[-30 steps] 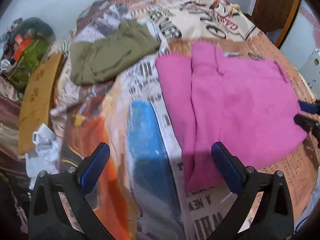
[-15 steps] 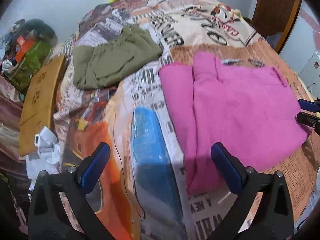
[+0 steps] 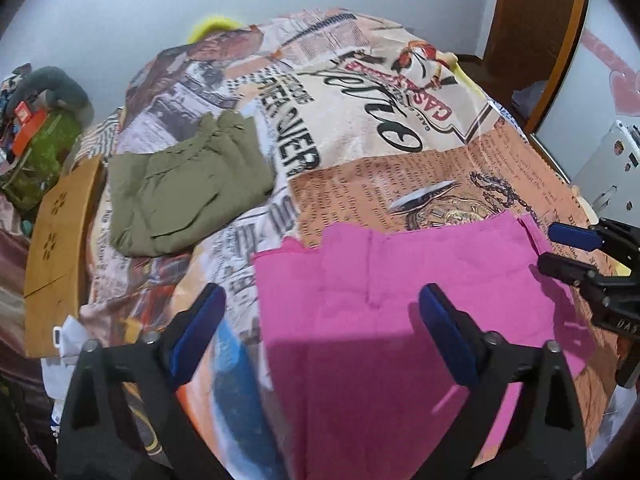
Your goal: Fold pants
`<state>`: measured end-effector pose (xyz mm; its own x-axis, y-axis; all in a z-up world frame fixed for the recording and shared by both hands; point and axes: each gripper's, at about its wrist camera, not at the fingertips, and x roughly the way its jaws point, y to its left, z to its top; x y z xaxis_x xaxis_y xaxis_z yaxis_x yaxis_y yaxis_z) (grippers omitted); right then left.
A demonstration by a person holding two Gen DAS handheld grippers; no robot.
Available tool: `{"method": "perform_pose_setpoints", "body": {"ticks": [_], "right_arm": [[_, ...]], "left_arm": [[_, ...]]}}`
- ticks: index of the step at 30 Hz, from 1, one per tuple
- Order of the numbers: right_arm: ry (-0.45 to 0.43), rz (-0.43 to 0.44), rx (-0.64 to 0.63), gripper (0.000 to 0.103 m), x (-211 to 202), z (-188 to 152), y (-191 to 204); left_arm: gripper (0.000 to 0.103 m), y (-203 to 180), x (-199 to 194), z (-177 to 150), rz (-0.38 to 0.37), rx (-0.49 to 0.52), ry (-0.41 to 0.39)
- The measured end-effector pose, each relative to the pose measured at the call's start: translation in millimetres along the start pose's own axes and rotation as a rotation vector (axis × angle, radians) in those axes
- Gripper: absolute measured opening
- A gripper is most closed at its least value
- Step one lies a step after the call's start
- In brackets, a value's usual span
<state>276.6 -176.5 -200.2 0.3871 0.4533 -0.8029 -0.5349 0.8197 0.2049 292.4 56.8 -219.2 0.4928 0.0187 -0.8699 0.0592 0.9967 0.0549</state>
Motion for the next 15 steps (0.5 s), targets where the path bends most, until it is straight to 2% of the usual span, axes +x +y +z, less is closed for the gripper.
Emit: {"method": "perform_pose_setpoints", "body": {"ticks": [3, 5, 10, 13, 15], "right_arm": [[0.018, 0.002, -0.016, 0.042, 10, 2, -1], [0.031, 0.002, -0.025, 0.042, 15, 2, -2], [0.066, -0.001, -0.076, 0.037, 26, -3, 0], [0.067, -0.003, -0.087, 0.035, 27, -5, 0], [0.069, 0.000, -0.081, 0.035, 27, -6, -2]], "left_arm": [[0.079, -4, 17, 3, -0.004, 0.006, 0.036], [0.076, -4, 25, 1, 0.006, 0.008, 0.052], [0.076, 10, 33, -3, -0.044, -0.053, 0.071], [0.077, 14, 36, -3, -0.043, -0.065, 0.077], [0.081, 13, 37, -4, -0.025, -0.058, 0.070]]}}
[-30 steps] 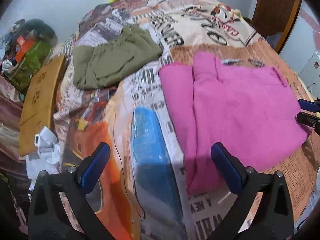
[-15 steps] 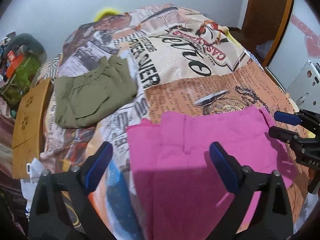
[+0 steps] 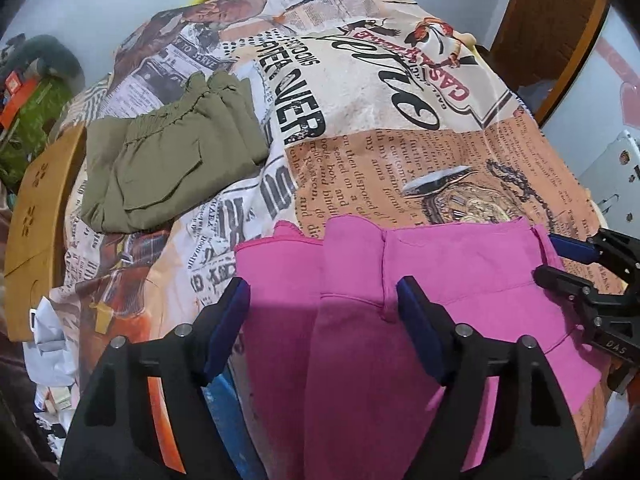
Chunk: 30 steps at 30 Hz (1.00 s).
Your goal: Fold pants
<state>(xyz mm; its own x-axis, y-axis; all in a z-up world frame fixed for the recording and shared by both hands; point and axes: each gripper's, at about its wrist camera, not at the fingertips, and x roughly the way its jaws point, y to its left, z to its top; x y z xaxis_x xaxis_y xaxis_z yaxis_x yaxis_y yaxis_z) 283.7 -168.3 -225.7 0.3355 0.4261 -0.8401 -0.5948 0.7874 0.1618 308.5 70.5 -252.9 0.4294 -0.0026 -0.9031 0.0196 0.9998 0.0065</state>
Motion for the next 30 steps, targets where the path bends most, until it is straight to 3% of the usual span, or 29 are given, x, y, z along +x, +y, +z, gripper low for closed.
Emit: {"method": "perform_pose_setpoints", "body": {"ticks": [5, 9, 16, 20, 26, 30], "right_arm": [[-0.004, 0.015, 0.057, 0.035, 2, -4, -6], [0.009, -0.027, 0.051, 0.035, -3, 0, 1], [-0.021, -0.063, 0.023, 0.037, -24, 9, 11], [-0.060, -0.072, 0.020, 0.048, -37, 9, 15], [-0.088, -0.074, 0.029, 0.066, -47, 3, 19], [-0.070, -0.048, 0.065, 0.068, -45, -6, 16]], "left_arm": [[0.083, 5, 4, -2, -0.016, -0.029, 0.004], [0.084, 8, 1, -1, -0.020, -0.053, 0.011], [0.084, -1, -28, -4, 0.059, -0.001, -0.041], [0.084, 0, -50, -8, 0.085, 0.024, -0.088], [0.089, 10, -65, -17, 0.051, -0.003, -0.104], [0.091, 16, -59, -28, 0.024, -0.023, -0.073]]}}
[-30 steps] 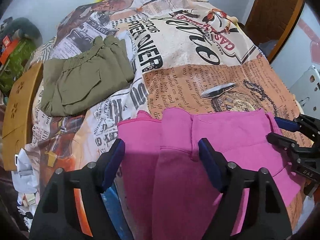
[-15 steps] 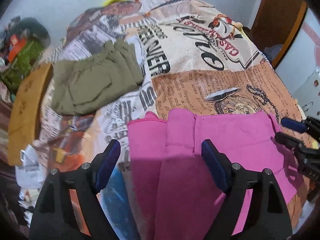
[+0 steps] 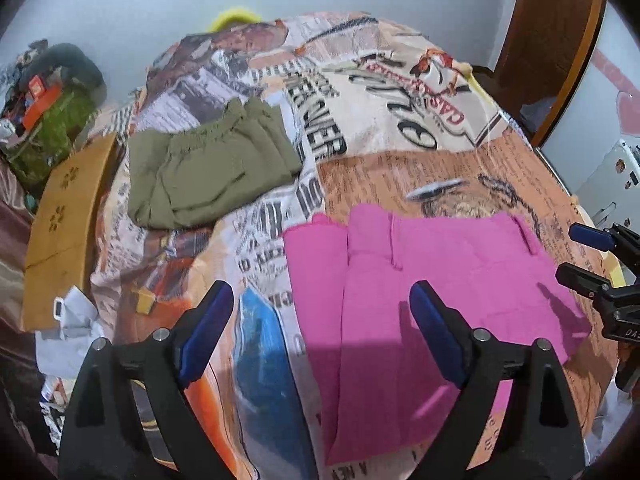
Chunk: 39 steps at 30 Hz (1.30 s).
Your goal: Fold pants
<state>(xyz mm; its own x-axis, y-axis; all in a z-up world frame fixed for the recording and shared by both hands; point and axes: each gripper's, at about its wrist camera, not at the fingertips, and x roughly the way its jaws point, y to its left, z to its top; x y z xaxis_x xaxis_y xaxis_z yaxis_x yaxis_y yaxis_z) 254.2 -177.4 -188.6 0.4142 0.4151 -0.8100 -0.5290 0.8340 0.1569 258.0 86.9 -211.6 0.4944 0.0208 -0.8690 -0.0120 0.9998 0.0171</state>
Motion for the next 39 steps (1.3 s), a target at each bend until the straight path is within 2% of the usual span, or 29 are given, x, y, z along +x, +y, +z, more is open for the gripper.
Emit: {"method": "perform_pose_setpoints", "body": {"ticks": [4, 9, 16, 19, 22, 26, 27, 30, 35, 39], "right_arm": [[0.047, 0.018, 0.041, 0.068, 11, -11, -4], [0.081, 0.076, 0.124, 0.068, 26, -21, -15], [0.089, 0.180, 0.205, 0.071, 38, -22, -25], [0.083, 0.224, 0.231, 0.064, 41, -22, -28], [0.074, 0.252, 0.254, 0.047, 43, -21, -30], [0.071, 0.266, 0.279, 0.025, 44, -19, -33], [0.066, 0.262, 0.277, 0.021, 42, -18, -33], [0.039, 0.251, 0.261, 0.015, 34, -16, -31], [-0.023, 0.242, 0.215, 0.012, 15, -3, -23], [-0.074, 0.234, 0.152, 0.012, 0, 13, -8]], "left_arm": [[0.091, 5, 22, -9, -0.007, -0.026, 0.072], [0.093, 12, 40, -16, -0.128, -0.114, 0.132], [0.093, 13, 52, -14, -0.227, -0.154, 0.168], [0.090, 14, 55, -14, -0.263, -0.169, 0.172], [0.078, 11, 52, -13, -0.274, -0.162, 0.162], [0.046, -1, 42, -10, -0.275, -0.136, 0.146], [0.040, -3, 41, -8, -0.275, -0.136, 0.146], [0.028, -6, 37, -6, -0.249, -0.127, 0.136], [0.022, -4, 23, -4, -0.246, -0.126, 0.108], [0.020, -4, 3, 1, -0.197, -0.090, 0.043]]}}
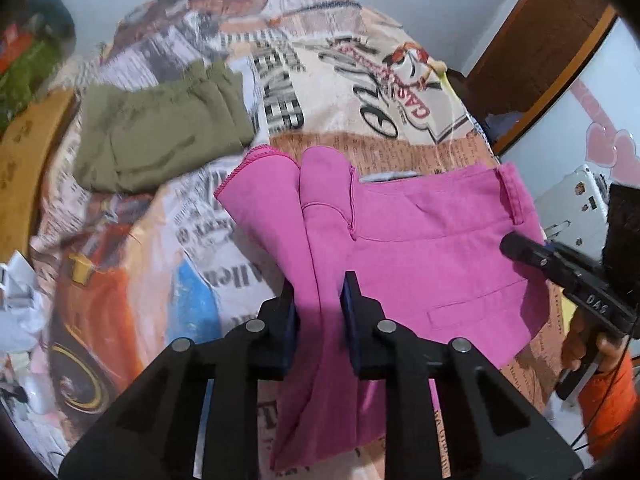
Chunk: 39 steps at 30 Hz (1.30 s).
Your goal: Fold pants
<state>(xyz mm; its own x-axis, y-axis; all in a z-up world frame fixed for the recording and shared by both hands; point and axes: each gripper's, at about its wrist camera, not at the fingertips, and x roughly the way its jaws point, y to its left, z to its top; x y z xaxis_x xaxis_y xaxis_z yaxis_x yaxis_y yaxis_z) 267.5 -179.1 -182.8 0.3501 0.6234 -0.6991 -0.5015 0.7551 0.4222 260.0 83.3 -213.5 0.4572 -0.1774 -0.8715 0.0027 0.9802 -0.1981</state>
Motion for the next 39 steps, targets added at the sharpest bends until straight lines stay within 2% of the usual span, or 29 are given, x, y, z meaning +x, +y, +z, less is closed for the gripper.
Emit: {"method": "perform_pose_setpoints", "body": {"ticks": [7, 14, 20, 30, 39], "right_arm": [[-0.065, 0.015, -0.058, 0.012, -2, 33, 26], [-0.130, 0.035, -0.136, 0.012, 9, 78, 59], [-0.163, 0.057, -0.178, 0.012, 34, 115, 84], [-0.127, 0.077, -0.222, 0.012, 109, 156, 115], [-0.069, 0.076, -0.194, 0.012, 189, 179, 116]], "left_arm": [[0.020, 10, -39, 21, 0.056, 0.021, -0.121], [0.020, 41, -67, 53, 0.106, -0.003, -0.188], [0.020, 71, -78, 79, 0.172, -0.006, -0.247], [0.021, 147, -51, 110, 0.240, -0.071, -0.232], [0.020, 214, -2, 135, 0.277, -0.179, -0.212]]}}
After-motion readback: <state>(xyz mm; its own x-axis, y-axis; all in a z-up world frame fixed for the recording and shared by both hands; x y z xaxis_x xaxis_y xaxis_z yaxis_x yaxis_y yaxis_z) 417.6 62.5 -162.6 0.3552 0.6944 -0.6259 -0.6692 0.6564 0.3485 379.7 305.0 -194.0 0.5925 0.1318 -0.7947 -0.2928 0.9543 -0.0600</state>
